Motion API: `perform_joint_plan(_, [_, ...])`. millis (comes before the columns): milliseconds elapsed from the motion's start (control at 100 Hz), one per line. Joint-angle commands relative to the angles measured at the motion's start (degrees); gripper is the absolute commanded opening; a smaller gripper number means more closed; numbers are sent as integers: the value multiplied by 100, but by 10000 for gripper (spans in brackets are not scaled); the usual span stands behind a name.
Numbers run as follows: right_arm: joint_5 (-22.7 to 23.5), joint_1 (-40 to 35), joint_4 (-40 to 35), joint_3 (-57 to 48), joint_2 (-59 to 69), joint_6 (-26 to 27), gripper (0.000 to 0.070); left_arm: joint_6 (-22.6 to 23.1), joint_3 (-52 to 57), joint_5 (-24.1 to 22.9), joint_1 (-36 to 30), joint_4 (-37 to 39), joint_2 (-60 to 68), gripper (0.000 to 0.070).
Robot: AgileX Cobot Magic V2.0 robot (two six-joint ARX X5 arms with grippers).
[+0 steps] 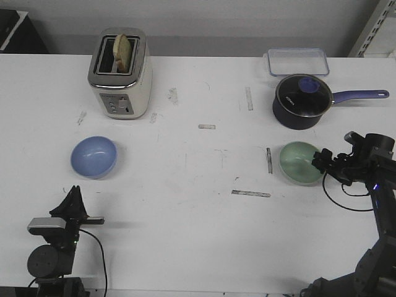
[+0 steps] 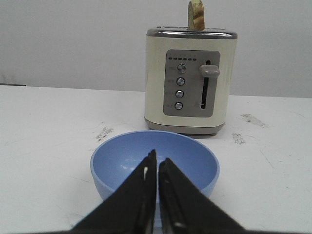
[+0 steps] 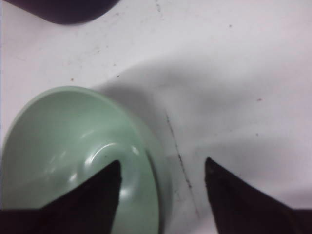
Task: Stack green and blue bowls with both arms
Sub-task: 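Reach the right gripper forward and grasp the rim of the pale green bowl, then drag the green bowl with the right gripper toward the table center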
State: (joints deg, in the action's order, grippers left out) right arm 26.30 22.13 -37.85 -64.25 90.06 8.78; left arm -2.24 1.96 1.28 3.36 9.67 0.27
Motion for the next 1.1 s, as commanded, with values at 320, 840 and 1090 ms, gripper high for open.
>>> perform_joint_plan(320, [-533, -13, 87, -66, 120, -68, 116, 50, -122, -17, 11, 68, -9, 2])
perform_joint_plan(840, [-577, -243, 101, -68, 140, -57, 1, 50, -122, -20, 11, 68, -9, 2])
perform_joint_plan(1090, [-533, -428, 24, -70, -291, 22, 1, 50, -122, -20, 11, 68, -9, 2])
